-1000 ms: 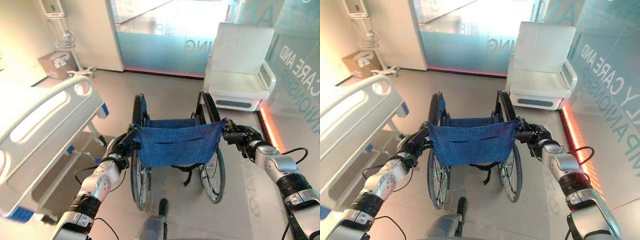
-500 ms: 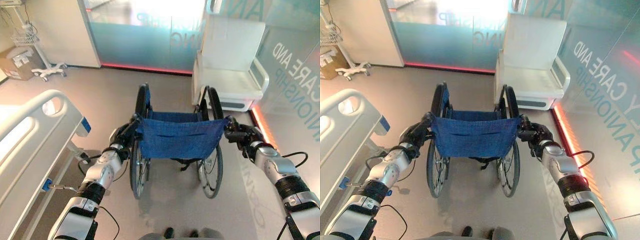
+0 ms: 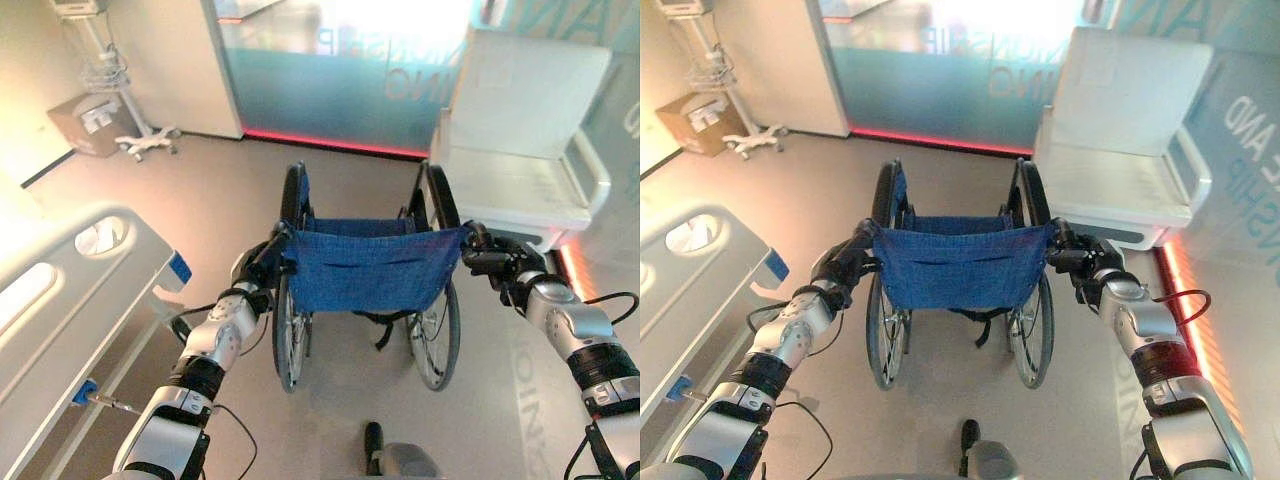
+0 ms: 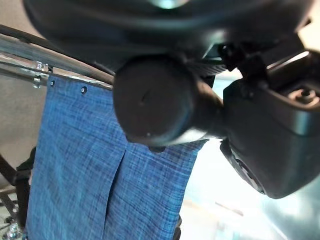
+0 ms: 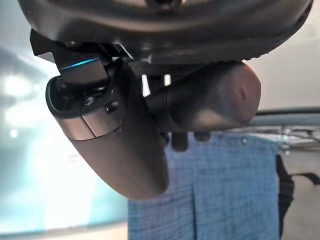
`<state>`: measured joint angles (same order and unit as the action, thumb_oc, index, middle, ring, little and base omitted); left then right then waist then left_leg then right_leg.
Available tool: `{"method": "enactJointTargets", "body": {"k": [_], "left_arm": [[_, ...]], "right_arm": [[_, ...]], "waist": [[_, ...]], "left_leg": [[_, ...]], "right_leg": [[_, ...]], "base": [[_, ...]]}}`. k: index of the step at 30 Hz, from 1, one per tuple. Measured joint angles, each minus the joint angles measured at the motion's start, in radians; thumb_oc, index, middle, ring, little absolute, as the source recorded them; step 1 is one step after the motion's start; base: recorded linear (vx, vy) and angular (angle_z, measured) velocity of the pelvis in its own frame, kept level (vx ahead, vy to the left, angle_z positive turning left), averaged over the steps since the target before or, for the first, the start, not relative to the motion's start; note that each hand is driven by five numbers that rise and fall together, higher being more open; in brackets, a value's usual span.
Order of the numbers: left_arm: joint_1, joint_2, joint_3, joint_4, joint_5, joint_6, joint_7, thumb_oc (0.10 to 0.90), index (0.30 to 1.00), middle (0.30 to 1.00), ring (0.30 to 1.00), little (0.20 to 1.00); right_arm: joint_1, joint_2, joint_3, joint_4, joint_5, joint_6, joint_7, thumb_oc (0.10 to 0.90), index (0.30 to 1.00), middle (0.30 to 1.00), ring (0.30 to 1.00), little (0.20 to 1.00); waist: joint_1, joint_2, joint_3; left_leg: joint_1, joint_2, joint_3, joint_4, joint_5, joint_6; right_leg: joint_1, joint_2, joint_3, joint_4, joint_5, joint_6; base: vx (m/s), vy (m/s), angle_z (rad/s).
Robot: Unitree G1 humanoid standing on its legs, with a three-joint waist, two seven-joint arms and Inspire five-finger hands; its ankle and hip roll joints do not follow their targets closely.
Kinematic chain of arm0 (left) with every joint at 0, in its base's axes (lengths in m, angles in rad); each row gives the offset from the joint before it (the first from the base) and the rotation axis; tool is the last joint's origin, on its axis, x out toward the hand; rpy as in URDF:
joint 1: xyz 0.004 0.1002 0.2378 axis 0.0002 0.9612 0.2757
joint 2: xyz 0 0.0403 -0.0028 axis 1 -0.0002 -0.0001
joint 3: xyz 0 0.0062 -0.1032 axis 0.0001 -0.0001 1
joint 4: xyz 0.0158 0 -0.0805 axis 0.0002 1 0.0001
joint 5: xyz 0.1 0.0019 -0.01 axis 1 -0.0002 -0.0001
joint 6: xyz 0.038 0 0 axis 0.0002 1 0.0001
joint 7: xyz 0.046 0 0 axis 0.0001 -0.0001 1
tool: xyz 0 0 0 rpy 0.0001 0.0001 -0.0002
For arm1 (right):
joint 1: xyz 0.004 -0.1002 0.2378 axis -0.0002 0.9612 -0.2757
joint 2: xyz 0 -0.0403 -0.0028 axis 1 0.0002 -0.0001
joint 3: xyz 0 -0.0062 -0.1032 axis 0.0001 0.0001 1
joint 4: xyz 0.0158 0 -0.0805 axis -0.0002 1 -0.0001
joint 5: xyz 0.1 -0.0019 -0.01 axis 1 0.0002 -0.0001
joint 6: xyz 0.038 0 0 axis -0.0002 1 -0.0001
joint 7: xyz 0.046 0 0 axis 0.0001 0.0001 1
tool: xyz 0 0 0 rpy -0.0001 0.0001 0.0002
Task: Push the wheelchair next to the bed
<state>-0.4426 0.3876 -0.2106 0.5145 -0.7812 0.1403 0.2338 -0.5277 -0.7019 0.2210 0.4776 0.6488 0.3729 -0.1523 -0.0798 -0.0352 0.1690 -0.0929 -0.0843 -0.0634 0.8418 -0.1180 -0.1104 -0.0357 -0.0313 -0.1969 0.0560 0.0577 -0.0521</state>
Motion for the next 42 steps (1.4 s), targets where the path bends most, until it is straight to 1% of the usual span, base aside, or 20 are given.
{"method": "enactJointTargets", "body": {"k": [3, 6, 8, 11, 16, 19, 20, 21, 22, 23, 24, 26, 30, 31, 32, 33, 34, 36, 40, 42], "left_arm": [[0.064, 0.006, 0.017, -0.052, -0.003, -0.003, 0.013, 0.400, 0.300, 0.300, 0.300, 0.300], [0.136, 0.011, 0.027, -0.103, -0.018, -0.005, 0.031, 0.400, 0.300, 0.300, 0.300, 0.300], [0.138, 0.014, 0.029, -0.103, -0.021, -0.006, 0.027, 0.400, 0.300, 0.300, 0.300, 0.300], [0.129, 0.017, 0.041, -0.106, -0.038, -0.007, 0.029, 0.400, 0.300, 0.300, 0.300, 0.300], [0.148, 0.030, 0.056, -0.141, -0.059, 0.007, 0.035, 0.400, 0.300, 0.300, 0.300, 0.300], [0.166, 0.037, 0.071, -0.155, -0.059, 0.008, 0.034, 0.400, 0.300, 0.300, 0.300, 0.300], [0.163, 0.030, 0.079, -0.143, -0.058, 0.008, 0.029, 0.400, 0.300, 0.300, 0.300, 0.300], [0.169, 0.030, 0.077, -0.138, -0.058, 0.008, 0.028, 0.400, 0.300, 0.300, 0.300, 0.300], [0.170, 0.032, 0.077, -0.139, -0.058, 0.008, 0.025, 0.400, 0.300, 0.300, 0.300, 0.300], [0.176, 0.035, 0.082, -0.139, -0.057, 0.008, 0.018, 0.400, 0.300, 0.300, 0.300, 0.300], [0.179, 0.036, 0.076, -0.131, -0.058, 0.008, 0.010, 0.400, 0.300, 0.300, 0.300, 0.300], [0.158, 0.020, 0.066, -0.098, -0.057, 0.001, 0.004, 0.400, 0.300, 0.300, 0.300, 0.300], [0.109, 0.024, 0.039, -0.078, -0.045, -0.013, -0.013, 0.400, 0.300, 0.300, 0.300, 0.300], [0.090, 0.015, 0.026, -0.057, -0.045, -0.029, -0.017, 0.400, 0.300, 0.300, 0.300, 0.300], [0.090, 0.019, 0.026, -0.056, -0.045, -0.038, -0.020, 0.400, 0.300, 0.300, 0.300, 0.300], [0.090, 0.030, 0.029, -0.063, -0.048, -0.045, -0.029, 0.400, 0.300, 0.300, 0.300, 0.300], [0.091, 0.043, 0.034, -0.071, -0.049, -0.044, -0.034, 0.400, 0.300, 0.300, 0.300, 0.300], [0.091, 0.041, 0.056, -0.075, -0.049, -0.041, -0.047, 0.400, 0.300, 0.300, 0.300, 0.300], [0.076, 0.042, 0.066, -0.069, -0.049, -0.043, -0.056, 0.400, 0.300, 0.300, 0.300, 0.300], [0.068, 0.016, 0.072, -0.050, -0.049, -0.045, -0.061, 0.400, 0.300, 0.300, 0.300, 0.300]], "right_arm": [[0.000, 0.008, 0.016, 0.000, -0.015, 0.000, 0.018, 0.400, 0.300, 0.300, 0.300, 0.300], [-0.002, 0.010, 0.052, 0.002, -0.015, -0.005, 0.022, 0.400, 0.300, 0.300, 0.300, 0.300], [-0.024, 0.011, 0.077, 0.028, -0.015, -0.005, 0.022, 0.400, 0.300, 0.300, 0.300, 0.300], [-0.079, 0.014, 0.117, 0.082, -0.012, -0.008, 0.023, 0.400, 0.300, 0.300, 0.300, 0.300], [-0.086, 0.014, 0.121, 0.107, -0.009, -0.009, 0.055, 0.400, 0.300, 0.300, 0.300, 0.300], [-0.093, 0.045, 0.124, 0.143, -0.007, -0.012, 0.070, 0.400, 0.300, 0.300, 0.300, 0.300], [-0.098, 0.061, 0.126, 0.170, -0.010, -0.026, 0.078, 0.400, 0.300, 0.300, 0.300, 0.300], [-0.083, 0.074, 0.132, 0.186, -0.014, -0.036, 0.077, 0.400, 0.300, 0.300, 0.300, 0.300], [-0.078, 0.081, 0.132, 0.190, -0.014, -0.039, 0.077, 0.400, 0.300, 0.300, 0.300, 0.300], [-0.074, 0.085, 0.129, 0.189, -0.013, -0.039, 0.077, 0.400, 0.300, 0.300, 0.300, 0.300], [-0.056, 0.083, 0.127, 0.179, -0.013, -0.052, 0.081, 0.400, 0.300, 0.300, 0.300, 0.300], [-0.057, 0.068, 0.119, 0.180, -0.013, -0.055, 0.085, 0.400, 0.300, 0.300, 0.300, 0.300], [-0.048, 0.070, 0.101, 0.205, -0.012, -0.056, 0.085, 0.400, 0.300, 0.300, 0.300, 0.300], [-0.038, 0.055, 0.100, 0.204, -0.008, -0.074, 0.085, 0.400, 0.300, 0.300, 0.300, 0.300], [-0.037, 0.055, 0.100, 0.200, -0.003, -0.083, 0.085, 0.400, 0.300, 0.300, 0.300, 0.300], [-0.034, 0.054, 0.100, 0.183, -0.001, -0.094, 0.085, 0.400, 0.300, 0.300, 0.300, 0.300], [-0.034, 0.047, 0.100, 0.172, 0.009, -0.094, 0.085, 0.400, 0.300, 0.300, 0.300, 0.300], [-0.038, 0.051, 0.085, 0.167, 0.039, -0.093, 0.085, 0.400, 0.300, 0.300, 0.300, 0.300], [-0.073, 0.058, 0.070, 0.166, 0.038, -0.067, 0.085, 0.400, 0.300, 0.300, 0.300, 0.300], [-0.079, 0.045, 0.070, 0.177, 0.037, -0.051, 0.087, 0.400, 0.300, 0.300, 0.300, 0.300]], "waist": [[0.022, -0.023, 0.006], [0.079, -0.026, 0.008], [0.103, -0.026, 0.007], [0.125, -0.015, 0.004], [0.194, 0.005, -0.005], [0.268, -0.032, -0.055], [0.283, -0.010, -0.060], [0.289, 0.019, -0.079], [0.292, 0.015, -0.079], [0.305, 0.008, -0.081], [0.302, 0.007, -0.081], [0.257, 0.009, -0.080], [0.235, 0.016, -0.056], [0.209, 0.029, -0.043], [0.201, 0.033, -0.034], [0.192, 0.016, -0.015], [0.180, -0.001, -0.004], [0.174, -0.012, 0.009], [0.131, -0.026, 0.024], [0.095, -0.045, 0.029]], "left_leg": [[-0.106, 0.037, 0.061, 0.094, 0.007, 0.001], [-0.121, 0.069, 0.082, -0.144, 0.007, 0.000], [-0.115, 0.083, 0.142, -0.455, 0.020, 0.009], [-0.118, 0.081, 0.207, -0.791, 0.105, 0.034], [-0.179, 0.041, 0.288, -0.832, 0.149, 0.043], [-0.158, -0.040, 0.289, -0.783, 0.203, 0.139], [-0.091, -0.051, 0.300, -0.777, 0.178, 0.234], [-0.027, -0.034, 0.255, -0.851, 0.226, 0.374], [-0.006, -0.022, 0.251, -0.858, 0.245, 0.390], [0.012, -0.031, 0.241, -0.844, 0.245, 0.389], [0.019, -0.075, 0.156, -0.779, 0.242, 0.357], [0.063, -0.130, -0.003, -0.792, 0.248, 0.334], [0.136, -0.101, -0.222, -0.827, 0.257, 0.269], [0.152, -0.086, -0.285, -0.827, 0.206, 0.214], [0.148, -0.059, -0.224, -0.821, 0.165, 0.215], [0.139, -0.011, -0.028, -0.794, 0.124, 0.235], [0.135, -0.015, 0.006, -0.771, 0.115, 0.248], [0.161, -0.046, -0.169, -0.741, 0.098, 0.229], [0.201, -0.037, -0.372, -0.740, 0.062, 0.174], [0.207, -0.013, -0.314, -0.711, 0.019, 0.148]], "right_leg": [[0.061, 0.001, -0.004, -0.007, -0.044, -0.018], [0.168, 0.029, -0.011, -0.077, -0.068, -0.038], [0.230, 0.058, -0.009, -0.136, -0.082, -0.035], [0.267, 0.104, -0.009, -0.141, -0.121, -0.041], [0.383, 0.167, 0.007, -0.142, -0.218, -0.066], [0.408, 0.152, 0.050, -0.123, -0.277, -0.020], [0.397, 0.173, 0.011, -0.015, -0.313, 0.036], [0.336, 0.194, -0.073, 0.193, -0.337, 0.073], [0.300, 0.170, -0.109, 0.310, -0.350, 0.081], [0.254, 0.124, -0.132, 0.468, -0.350, 0.082], [0.171, 0.013, -0.127, 0.771, -0.330, 0.101], [0.072, -0.084, -0.083, 0.926, -0.338, 0.101], [-0.006, -0.083, -0.087, 0.496, -0.344, 0.081], [-0.021, -0.064, -0.068, 0.322, -0.324, 0.095], [-0.017, -0.047, -0.053, 0.216, -0.287, 0.095], [-0.016, -0.075, -0.022, 0.071, -0.209, 0.142], [-0.004, -0.099, 0.001, 0.019, -0.174, 0.187], [-0.031, -0.138, 0.060, -0.096, -0.073, 0.233], [0.013, -0.130, 0.110, -0.144, 0.034, 0.232], [0.137, -0.119, 0.118, -0.121, 0.029, 0.198]], "base": [[0.34, -0.116, -0.04], [0.50, -0.006, -0.28], [0.61, 0.054, -0.08], [0.55, 0.022, -0.05], [0.49, 0.045, -0.24], [0.58, 0.187, -0.52], [0.42, 0.231, -0.15], [0.41, 0.230, -0.08], [0.39, 0.200, -0.11], [0.38, 0.121, -0.13], [0.36, 0.051, 0.28], [0.39, -0.129, 0.82], [0.31, -0.232, 0.71], [0.36, -0.290, 0.69], [0.44, -0.351, 0.72], [0.38, -0.299, 0.59], [0.51, -0.393, 0.66], [0.51, -0.412, 0.59], [0.41, -0.435, 0.88], [0.31, -0.309, 1.45]]}}
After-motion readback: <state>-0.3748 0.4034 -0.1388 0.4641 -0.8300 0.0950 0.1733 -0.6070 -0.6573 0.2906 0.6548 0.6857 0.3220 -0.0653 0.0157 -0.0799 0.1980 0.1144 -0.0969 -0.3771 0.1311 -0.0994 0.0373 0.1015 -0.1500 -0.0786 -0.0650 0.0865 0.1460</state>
